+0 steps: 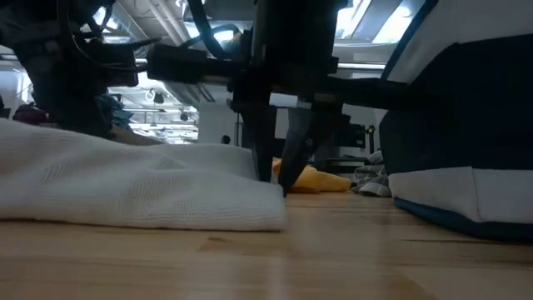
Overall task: Fold towel
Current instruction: Fold the white towel
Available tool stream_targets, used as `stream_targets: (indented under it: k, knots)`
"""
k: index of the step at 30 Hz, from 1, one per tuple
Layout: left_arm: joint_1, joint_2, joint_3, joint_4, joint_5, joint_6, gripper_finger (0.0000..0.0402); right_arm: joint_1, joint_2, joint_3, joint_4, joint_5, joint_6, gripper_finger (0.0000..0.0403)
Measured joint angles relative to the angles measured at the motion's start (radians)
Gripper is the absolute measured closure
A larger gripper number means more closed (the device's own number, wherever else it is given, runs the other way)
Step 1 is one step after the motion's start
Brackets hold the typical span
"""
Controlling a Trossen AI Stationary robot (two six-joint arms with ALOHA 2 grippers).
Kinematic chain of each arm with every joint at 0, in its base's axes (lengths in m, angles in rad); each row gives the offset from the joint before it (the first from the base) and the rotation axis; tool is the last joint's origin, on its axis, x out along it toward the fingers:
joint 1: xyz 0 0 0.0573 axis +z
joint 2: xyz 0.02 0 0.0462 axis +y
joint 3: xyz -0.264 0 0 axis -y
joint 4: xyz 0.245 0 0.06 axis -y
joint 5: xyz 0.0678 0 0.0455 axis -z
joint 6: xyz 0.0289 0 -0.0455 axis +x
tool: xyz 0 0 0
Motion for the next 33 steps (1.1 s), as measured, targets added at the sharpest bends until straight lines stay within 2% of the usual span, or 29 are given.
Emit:
stream_targets:
  k: [5, 8, 12, 18, 22, 27, 33]
  knots:
    - [0.030, -0.004, 0.000, -0.012, 0.195, -0.034, 0.0256, 0.000, 0.000, 0.000, 0.000, 0.000, -0.002, 0.0325]
    - [0.052, -0.014, 0.000, -0.046, 0.261, -0.028, 0.0264, 0.000, 0.000, -0.001, 0.001, 0.001, -0.002, 0.0325]
    - [0.110, -0.032, 0.000, -0.112, 0.263, 0.041, 0.0272, 0.000, 0.000, -0.001, 0.002, 0.004, -0.002, 0.0325]
    - [0.234, -0.083, 0.000, -0.132, 0.174, 0.098, 0.0273, 0.000, 0.000, -0.001, 0.003, 0.017, -0.014, 0.0324]
    - [0.283, -0.152, 0.000, -0.129, 0.217, 0.139, 0.0273, 0.000, 0.000, -0.001, 0.003, 0.048, -0.030, 0.0324]
    - [0.281, -0.255, 0.000, -0.140, 0.352, 0.132, 0.0273, 0.000, 0.000, -0.001, 0.002, 0.051, -0.030, 0.0324]
    - [0.171, -0.298, -0.006, -0.225, 0.375, 0.121, 0.0273, 0.000, 0.000, -0.001, 0.003, 0.026, -0.084, 0.0324]
